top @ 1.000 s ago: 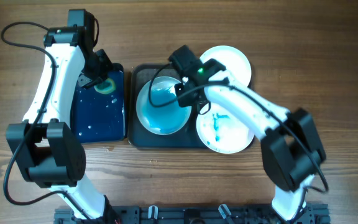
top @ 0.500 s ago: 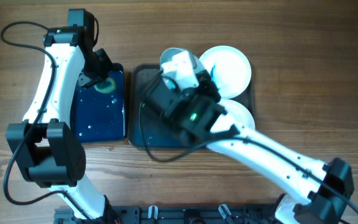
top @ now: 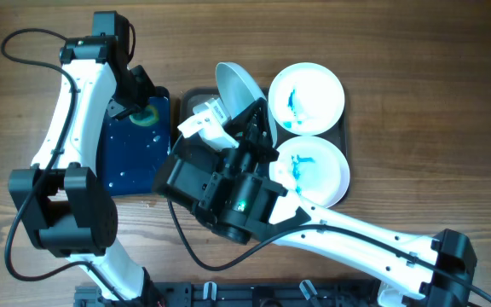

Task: Clean dirty plates on tray and stack at the side
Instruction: 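Lift the scrubbed plate with the right gripper and carry it rightward, then place the plate on the table right of the tray, release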

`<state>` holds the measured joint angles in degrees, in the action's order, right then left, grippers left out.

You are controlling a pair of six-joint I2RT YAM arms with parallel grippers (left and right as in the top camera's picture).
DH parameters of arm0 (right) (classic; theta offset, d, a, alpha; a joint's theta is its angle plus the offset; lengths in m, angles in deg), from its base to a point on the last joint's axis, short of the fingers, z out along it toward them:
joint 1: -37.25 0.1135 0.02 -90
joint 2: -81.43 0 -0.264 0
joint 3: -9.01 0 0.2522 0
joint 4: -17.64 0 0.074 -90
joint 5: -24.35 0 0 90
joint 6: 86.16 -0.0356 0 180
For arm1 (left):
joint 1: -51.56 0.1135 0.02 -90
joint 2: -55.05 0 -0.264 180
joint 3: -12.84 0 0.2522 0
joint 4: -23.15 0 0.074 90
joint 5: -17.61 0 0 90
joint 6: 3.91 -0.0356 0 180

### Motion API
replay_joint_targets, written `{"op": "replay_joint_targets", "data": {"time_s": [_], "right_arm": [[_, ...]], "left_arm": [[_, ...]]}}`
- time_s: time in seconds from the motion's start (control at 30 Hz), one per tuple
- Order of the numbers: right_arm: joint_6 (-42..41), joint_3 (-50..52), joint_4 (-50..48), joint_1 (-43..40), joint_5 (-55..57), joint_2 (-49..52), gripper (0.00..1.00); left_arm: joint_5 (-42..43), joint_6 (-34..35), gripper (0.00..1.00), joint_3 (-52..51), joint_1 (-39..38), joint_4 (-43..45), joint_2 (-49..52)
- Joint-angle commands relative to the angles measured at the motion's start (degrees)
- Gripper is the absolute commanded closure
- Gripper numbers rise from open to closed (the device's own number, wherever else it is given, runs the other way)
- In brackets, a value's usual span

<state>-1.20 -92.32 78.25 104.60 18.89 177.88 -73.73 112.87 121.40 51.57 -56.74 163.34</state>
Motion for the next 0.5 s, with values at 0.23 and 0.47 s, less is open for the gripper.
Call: {"op": "replay_joint_targets", "data": {"time_s": [0.23,0.47], "right_arm": [[-15.65,-0.61,6.64,-13.97,-61.48,-1.64,0.96],[-14.88,-0.61,6.67,-43.67,-100.63,-6.51,0.96]], "left_arm": [[1.97,-1.11,0.96,0.76,-0.17,-1.01,-0.61],[2.43,-2.62,0.96,0.76,-1.86,-3.19,-0.61]]}}
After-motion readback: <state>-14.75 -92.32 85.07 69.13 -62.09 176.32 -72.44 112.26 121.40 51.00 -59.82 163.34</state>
